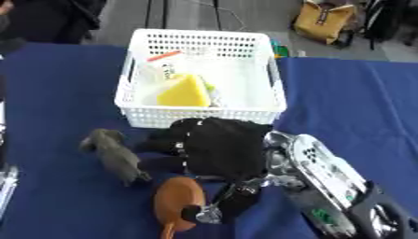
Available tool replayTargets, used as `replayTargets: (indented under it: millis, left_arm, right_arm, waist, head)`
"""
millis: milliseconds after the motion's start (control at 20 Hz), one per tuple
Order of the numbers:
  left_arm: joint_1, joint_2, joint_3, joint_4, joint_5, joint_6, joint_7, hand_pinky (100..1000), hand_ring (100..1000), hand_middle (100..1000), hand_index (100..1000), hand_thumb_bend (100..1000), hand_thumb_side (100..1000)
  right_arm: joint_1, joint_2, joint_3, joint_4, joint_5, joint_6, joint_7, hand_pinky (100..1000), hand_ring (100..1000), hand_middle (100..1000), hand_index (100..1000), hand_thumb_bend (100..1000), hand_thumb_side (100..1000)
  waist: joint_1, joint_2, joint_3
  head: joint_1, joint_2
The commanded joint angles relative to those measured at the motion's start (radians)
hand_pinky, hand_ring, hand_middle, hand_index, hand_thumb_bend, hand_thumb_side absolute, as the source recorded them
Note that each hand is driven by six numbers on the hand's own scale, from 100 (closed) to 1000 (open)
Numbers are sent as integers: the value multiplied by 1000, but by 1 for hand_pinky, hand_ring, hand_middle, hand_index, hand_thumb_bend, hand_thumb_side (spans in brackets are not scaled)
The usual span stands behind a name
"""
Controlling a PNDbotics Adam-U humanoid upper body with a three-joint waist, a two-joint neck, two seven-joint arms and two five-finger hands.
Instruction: Pick up objects on the table and place them in the box.
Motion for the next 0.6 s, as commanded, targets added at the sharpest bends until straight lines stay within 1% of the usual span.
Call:
replayTargets:
  millis: [50, 250, 450, 550, 600]
  left_arm:
    - [-10, 15, 0, -14, 4, -1, -5, 821, 929, 1000, 945, 100, 950]
    - [-10, 18, -1, -14, 3, 0, -5, 820, 927, 1000, 945, 100, 950]
    - [-10, 18, -2, -14, 3, 2, -5, 819, 925, 1000, 945, 100, 948]
    - [-9, 18, -2, -14, 3, 5, -5, 818, 924, 1000, 944, 100, 947]
    - [-8, 18, -2, -14, 4, 6, -5, 817, 922, 1000, 943, 100, 946]
  right_arm:
    - [-8, -21, 1, -30, 5, -326, 323, 885, 985, 1000, 1000, 399, 491]
    - [-1, -27, 10, -39, 3, -326, 315, 893, 985, 1000, 1000, 383, 493]
    - [1, -32, 15, -59, 19, -326, 286, 891, 973, 1000, 1000, 381, 489]
    - [1, -36, 22, -67, 37, -326, 262, 874, 963, 1000, 1000, 378, 498]
    - [1, -38, 26, -70, 47, -326, 246, 831, 948, 1000, 1000, 376, 529]
  waist:
    - [3, -12, 0]
    - [2, -1, 0]
    - [-1, 2, -1]
    - [-2, 2, 0]
    - [-3, 2, 0]
  head:
    - [-4, 2]
    - [-3, -4]
    - [0, -12]
    - [1, -14]
    - [1, -15]
